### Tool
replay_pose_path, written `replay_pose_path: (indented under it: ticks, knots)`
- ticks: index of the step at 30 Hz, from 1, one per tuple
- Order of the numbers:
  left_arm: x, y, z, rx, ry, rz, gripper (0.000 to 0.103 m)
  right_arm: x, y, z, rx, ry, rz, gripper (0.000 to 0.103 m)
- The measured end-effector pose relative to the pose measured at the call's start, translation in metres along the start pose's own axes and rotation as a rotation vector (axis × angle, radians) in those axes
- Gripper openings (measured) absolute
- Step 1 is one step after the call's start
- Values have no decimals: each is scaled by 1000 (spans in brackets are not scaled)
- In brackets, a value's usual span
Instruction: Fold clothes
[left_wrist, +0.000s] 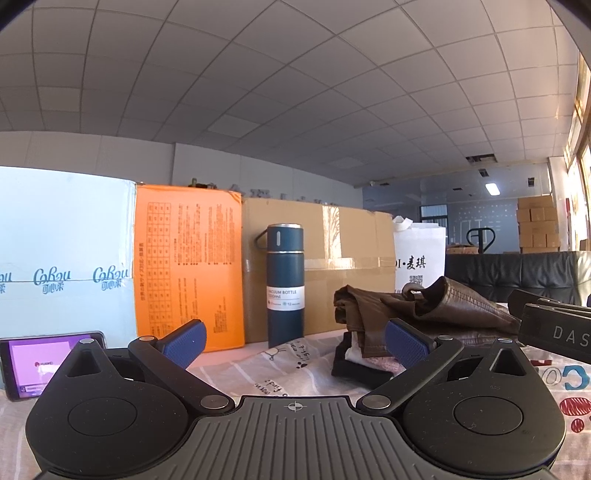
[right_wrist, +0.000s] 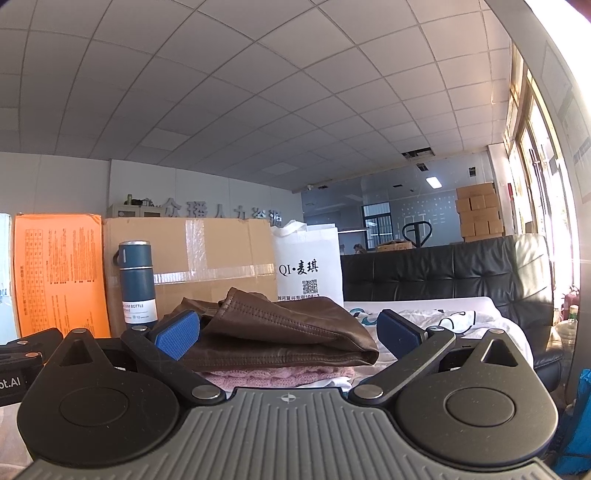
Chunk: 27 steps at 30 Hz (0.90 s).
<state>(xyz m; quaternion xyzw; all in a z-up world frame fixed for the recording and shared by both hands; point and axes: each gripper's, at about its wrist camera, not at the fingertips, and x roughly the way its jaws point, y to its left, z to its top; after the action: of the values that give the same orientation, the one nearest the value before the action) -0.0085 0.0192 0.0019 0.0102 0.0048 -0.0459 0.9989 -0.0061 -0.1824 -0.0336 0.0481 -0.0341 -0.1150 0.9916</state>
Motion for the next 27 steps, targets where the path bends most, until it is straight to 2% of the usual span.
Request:
replay_pose_path:
  ticks: [27]
  knots:
    - [2,-1,0,4,-1,0,103,0,-2,0,18,-7,-3,103]
